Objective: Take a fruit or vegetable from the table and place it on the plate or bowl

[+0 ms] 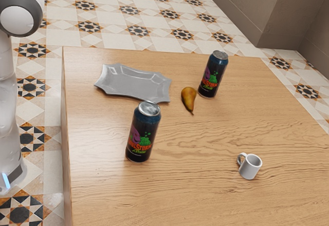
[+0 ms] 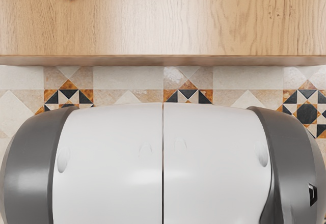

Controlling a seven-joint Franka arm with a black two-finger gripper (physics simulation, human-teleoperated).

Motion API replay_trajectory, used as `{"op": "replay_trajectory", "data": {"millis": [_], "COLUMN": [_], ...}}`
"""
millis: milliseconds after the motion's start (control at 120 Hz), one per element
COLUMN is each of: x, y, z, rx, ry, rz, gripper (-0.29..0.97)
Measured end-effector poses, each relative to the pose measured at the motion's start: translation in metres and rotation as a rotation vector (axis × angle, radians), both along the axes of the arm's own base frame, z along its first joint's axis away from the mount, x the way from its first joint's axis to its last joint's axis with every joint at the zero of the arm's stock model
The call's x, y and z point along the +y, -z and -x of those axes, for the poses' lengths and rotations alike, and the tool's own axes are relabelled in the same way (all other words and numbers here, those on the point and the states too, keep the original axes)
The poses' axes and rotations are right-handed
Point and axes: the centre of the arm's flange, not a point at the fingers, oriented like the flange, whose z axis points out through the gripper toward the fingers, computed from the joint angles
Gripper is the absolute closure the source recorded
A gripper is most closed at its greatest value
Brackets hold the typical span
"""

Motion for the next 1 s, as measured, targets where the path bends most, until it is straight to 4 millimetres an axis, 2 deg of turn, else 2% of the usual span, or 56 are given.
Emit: {"op": "replay_trajectory", "data": {"millis": [733, 1000], "x": [0.000, 0.000], "y": [-0.003, -0.005], "z": [-0.005, -0.032], "rx": [-0.034, -0.027], "ry": [0.000, 0.001], "rz": [0.000, 0.000], "gripper": [0.00, 0.00]}}
